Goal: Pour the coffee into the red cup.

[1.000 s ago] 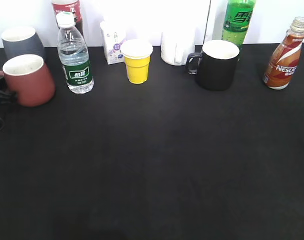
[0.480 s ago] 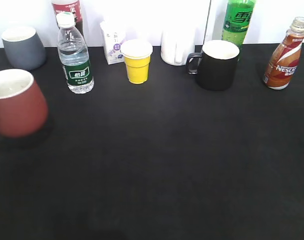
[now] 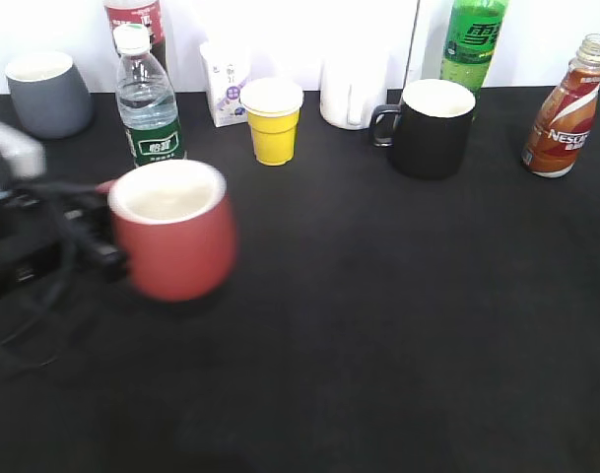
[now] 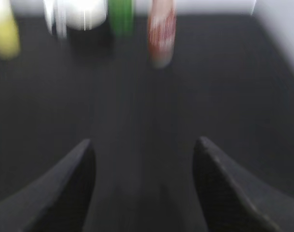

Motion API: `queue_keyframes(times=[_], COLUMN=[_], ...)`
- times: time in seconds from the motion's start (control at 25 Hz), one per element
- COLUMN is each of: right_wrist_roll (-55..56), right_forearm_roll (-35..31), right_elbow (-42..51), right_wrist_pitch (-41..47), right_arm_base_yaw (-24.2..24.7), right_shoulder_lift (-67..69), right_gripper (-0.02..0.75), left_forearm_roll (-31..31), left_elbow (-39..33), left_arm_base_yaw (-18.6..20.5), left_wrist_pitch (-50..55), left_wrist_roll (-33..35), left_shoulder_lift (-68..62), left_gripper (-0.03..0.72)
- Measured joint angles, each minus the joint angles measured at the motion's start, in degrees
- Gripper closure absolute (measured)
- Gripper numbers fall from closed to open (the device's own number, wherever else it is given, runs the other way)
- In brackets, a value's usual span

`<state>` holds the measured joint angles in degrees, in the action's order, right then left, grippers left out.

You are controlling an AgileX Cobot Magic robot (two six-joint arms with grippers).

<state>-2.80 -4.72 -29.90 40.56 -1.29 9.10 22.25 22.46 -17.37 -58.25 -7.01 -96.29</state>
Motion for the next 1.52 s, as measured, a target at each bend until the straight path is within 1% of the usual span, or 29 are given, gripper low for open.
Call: queue_keyframes(times=[0.04, 0.12, 0.32, 0.4, 0.44, 0.48, 0.52, 0.56, 0.68, 0.76, 0.84, 0.88, 0.96, 1.04, 1.24, 1.44, 1.48, 1.52], right_wrist_roll=[0.0, 0.0, 0.0, 0.0, 0.0, 0.0, 0.0, 0.1, 0.2, 0.2, 0.9, 1.0, 2.2, 2.8, 3.5, 3.6, 3.6, 3.6], right_forearm_roll=[0.8, 1.7, 1.5, 1.6, 1.6, 1.6, 1.3, 1.1, 0.9, 0.8, 0.7, 0.7, 0.7, 0.7, 0.4, -0.9, -0.9, -0.9], right_elbow=[0.9, 3.9, 11.4, 11.9, 11.9, 12.0, 12.0, 12.0, 11.9, 10.6, 7.1, 4.9, 1.0, -2.9, -13.7, -20.3, -21.5, -22.2], right_wrist_pitch=[-6.7, -17.3, -43.8, -52.5, -56.5, -61.3, -66.9, -73.2, -94.1, -101.6, -105.6, -105.8, -106.3, -106.8, -107.1, -107.4, -107.4, -107.4], right_arm_base_yaw=[0.0, 0.0, 0.0, 0.0, 0.0, 0.0, 0.0, 0.0, 0.0, 0.0, 0.0, 0.0, 0.0, 0.0, 0.0, 0.0, 0.0, 0.0], right_shoulder_lift=[2.6, 9.0, 27.2, 36.4, 42.0, 46.3, 51.0, 56.6, 74.2, 85.2, 93.7, 96.6, 100.5, 103.8, 111.8, 117.2, 118.2, 118.9], right_gripper=[0.240, 0.240, 0.241, 0.239, 0.218, 0.177, 0.141, 0.122, 0.119, 0.136, 0.139, 0.130, 0.077, 0.066, 0.064, 0.072, 0.077, 0.099], left_forearm_roll=[-0.1, -0.1, -0.1, -0.1, -0.1, -0.1, -0.1, -0.1, -0.1, -0.1, -0.1, -0.1, -0.1, -0.1, -0.1, -0.1, -0.1, -0.1], left_elbow=[1.3, 2.5, 2.7, 2.7, 2.7, 2.7, 2.7, 2.7, 2.7, 2.7, 2.7, 2.7, 2.7, 2.7, 2.7, 2.7, 2.7, 2.7], left_arm_base_yaw=[-1.2, -3.2, -3.4, -3.4, -3.4, -3.4, -3.4, -3.4, -3.4, -3.4, -3.4, -3.4, -3.4, -3.4, -3.4, -3.4, -3.4, -3.4], left_wrist_pitch=[0.0, 0.3, 0.4, 0.4, 0.3, 0.4, 0.4, 0.4, 0.4, 0.3, -0.6, -1.0, -1.4, -1.4, -1.4, -1.4, -1.4, -1.4], left_wrist_roll=[0.0, 0.1, 0.1, 0.1, 0.1, 0.1, 0.1, 0.1, 0.1, 0.1, 0.1, 0.1, 0.1, 0.1, 0.1, 0.1, 0.1, 0.1], left_shoulder_lift=[-1.2, -2.7, -3.9, -4.4, -4.4, -4.4, -4.4, -4.4, -4.4, -4.4, -4.4, -4.4, -4.4, -4.4, -4.4, -4.4, -4.4, -4.4], left_gripper=[0.622, 0.622, 0.622, 0.622, 0.622, 0.622, 0.622, 0.622, 0.622, 0.622, 0.622, 0.622, 0.622, 0.622, 0.622, 0.622, 0.622, 0.623])
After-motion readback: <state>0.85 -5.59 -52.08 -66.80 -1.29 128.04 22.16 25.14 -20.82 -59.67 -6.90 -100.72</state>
